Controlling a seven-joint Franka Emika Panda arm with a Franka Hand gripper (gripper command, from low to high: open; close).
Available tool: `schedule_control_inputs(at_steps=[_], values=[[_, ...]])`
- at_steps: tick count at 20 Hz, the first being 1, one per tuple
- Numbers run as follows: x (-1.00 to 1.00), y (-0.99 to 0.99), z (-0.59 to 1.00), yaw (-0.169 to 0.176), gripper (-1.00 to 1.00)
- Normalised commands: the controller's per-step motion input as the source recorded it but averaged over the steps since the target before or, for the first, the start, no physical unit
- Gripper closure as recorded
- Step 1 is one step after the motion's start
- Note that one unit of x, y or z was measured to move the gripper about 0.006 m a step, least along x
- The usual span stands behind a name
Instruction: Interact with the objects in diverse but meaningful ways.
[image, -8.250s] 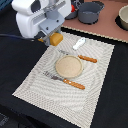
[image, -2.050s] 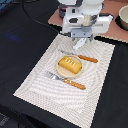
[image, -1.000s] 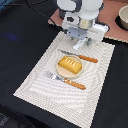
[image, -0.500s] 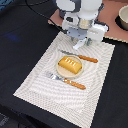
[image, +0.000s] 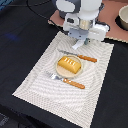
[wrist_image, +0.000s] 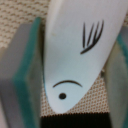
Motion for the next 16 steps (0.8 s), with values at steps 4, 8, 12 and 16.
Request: schedule_control_inputs(at_steps=[4,8,12,16], values=[[-0.20,0.17,-0.21,0.000,1.00],[-0.34,0.15,0.85,-0.017,1.00],[-0.36,0.23,1.00,-0.024,1.00],[-0.26,0.22,0.94,-0.020,1.00]])
